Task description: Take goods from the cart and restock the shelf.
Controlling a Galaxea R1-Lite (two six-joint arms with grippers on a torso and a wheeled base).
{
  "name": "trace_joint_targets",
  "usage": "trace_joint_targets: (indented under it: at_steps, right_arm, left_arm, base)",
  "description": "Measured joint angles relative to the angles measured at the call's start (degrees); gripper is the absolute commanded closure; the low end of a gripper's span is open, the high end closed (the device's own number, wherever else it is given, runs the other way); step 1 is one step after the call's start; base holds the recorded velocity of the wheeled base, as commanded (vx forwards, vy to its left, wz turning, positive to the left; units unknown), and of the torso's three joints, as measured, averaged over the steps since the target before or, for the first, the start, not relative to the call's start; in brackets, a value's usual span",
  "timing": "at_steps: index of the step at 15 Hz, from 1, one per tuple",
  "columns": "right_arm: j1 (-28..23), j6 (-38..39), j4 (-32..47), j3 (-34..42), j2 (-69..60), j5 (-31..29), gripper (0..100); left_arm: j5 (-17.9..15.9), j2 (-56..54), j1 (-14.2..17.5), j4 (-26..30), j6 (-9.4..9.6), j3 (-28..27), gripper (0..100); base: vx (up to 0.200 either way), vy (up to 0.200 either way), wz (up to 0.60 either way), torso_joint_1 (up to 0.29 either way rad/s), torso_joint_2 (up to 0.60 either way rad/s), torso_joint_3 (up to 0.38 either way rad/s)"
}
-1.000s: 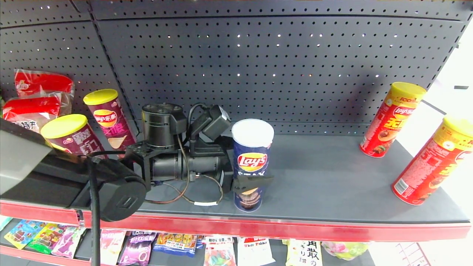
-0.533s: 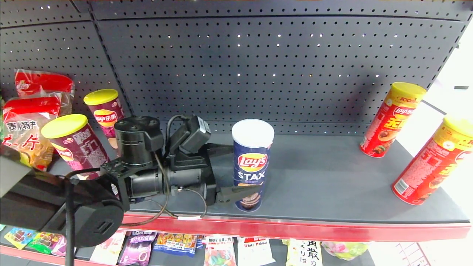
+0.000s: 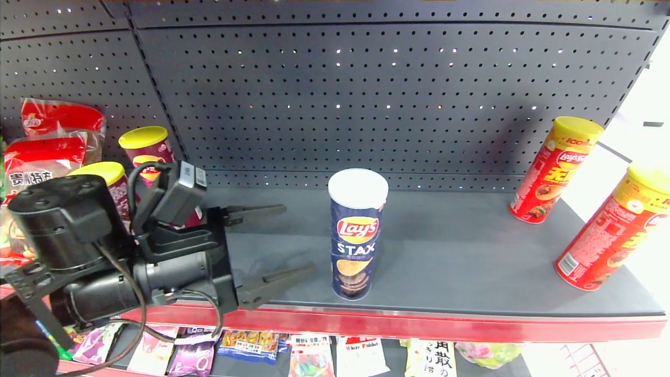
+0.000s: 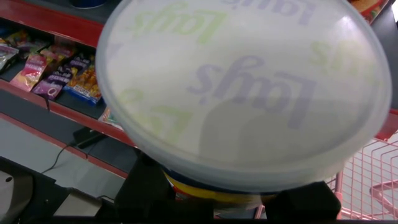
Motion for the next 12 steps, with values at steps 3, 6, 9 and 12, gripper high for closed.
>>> trace_joint_targets:
  at_steps: [3,6,9,12]
  right_arm:
    - [0.00,0.01,0.00,0.00,0.00,-0.02,100]
    - [0.00,-0.11,0.00,-0.04,-0.02,-0.13,100]
    - [-0.01,-0.11,0.00,-0.09,-0.04,-0.49,100]
    - [-0.01,-0.18,0.02,-0.11,-0.04,-0.66,100]
  left_arm:
    - [7.34,-6.97,0.52,3.67,-0.34,0.76,0]
    - [16.58,-16.48,0.56,17.85,-0.37,0.83,0]
    - [20.44,-27.04,0.56,32.74,-0.41,1.37,0]
    - [25.87,-38.83,0.72,44.75,-0.74,3.36,0]
  base:
    - [0.000,0.000,0.00,0.000,0.00,0.000]
    - [0.000,0.000,0.00,0.000,0.00,0.000]
    - [0.000,0.000,0.00,0.000,0.00,0.000]
    - [0.000,0.000,0.00,0.000,0.00,0.000]
